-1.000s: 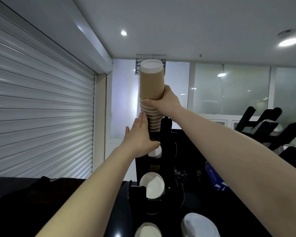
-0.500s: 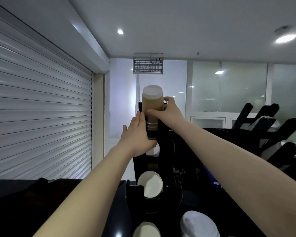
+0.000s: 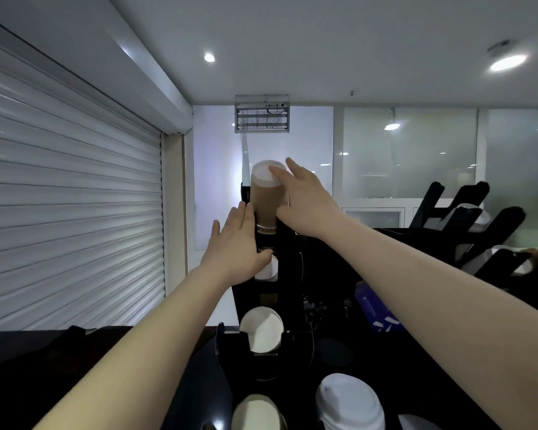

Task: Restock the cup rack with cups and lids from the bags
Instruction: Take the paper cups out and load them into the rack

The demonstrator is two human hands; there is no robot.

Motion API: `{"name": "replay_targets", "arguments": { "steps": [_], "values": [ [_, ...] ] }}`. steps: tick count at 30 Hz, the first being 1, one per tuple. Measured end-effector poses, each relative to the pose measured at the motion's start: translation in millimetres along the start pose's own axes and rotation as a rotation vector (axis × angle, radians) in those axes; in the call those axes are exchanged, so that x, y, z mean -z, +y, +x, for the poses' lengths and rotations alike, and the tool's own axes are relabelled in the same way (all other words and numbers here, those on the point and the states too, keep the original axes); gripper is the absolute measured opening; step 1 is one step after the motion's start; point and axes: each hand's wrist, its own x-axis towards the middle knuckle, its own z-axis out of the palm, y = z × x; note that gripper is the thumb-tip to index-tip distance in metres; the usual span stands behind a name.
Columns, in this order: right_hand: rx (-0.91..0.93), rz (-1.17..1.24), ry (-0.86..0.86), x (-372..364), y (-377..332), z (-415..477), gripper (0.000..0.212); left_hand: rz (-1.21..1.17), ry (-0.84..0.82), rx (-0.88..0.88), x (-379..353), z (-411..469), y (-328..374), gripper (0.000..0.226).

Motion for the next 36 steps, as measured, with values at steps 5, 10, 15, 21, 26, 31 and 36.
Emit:
{"name": "replay_targets", "arguments": {
  "steps": [5,10,15,21,26,31,36],
  "values": [
    [0.091,-0.106,-0.043,35,8,-52,0.074,0.141,0.142,-0.131,11,-26,20,0.078],
    [0.151,-0.258,-0.126,74,19,-105,0.059,0.159,0.237,-0.339,41,-52,61,0.07],
    [0.176,-0.177,-0.039,128,26,-157,0.043,0.069,0.179,-0.409,64,-79,109,0.068],
    [0.26,-0.244,-0.051,174,51,-238,0.04,0.052,0.125,-0.497,61,-115,161,0.072],
    [0.236,-0.328,-0.113,225,101,-308,0.042,-0.013,0.069,-0.514,42,-137,243,0.075],
    [0.257,-0.396,-0.086,305,168,-395,0.034,-0.107,0.089,-0.502,6,-173,363,0.069],
    [0.255,-0.51,-0.15,382,253,-492,0.036,-0.396,0.046,-0.469,-41,-205,499,0.065]
  ]
}}
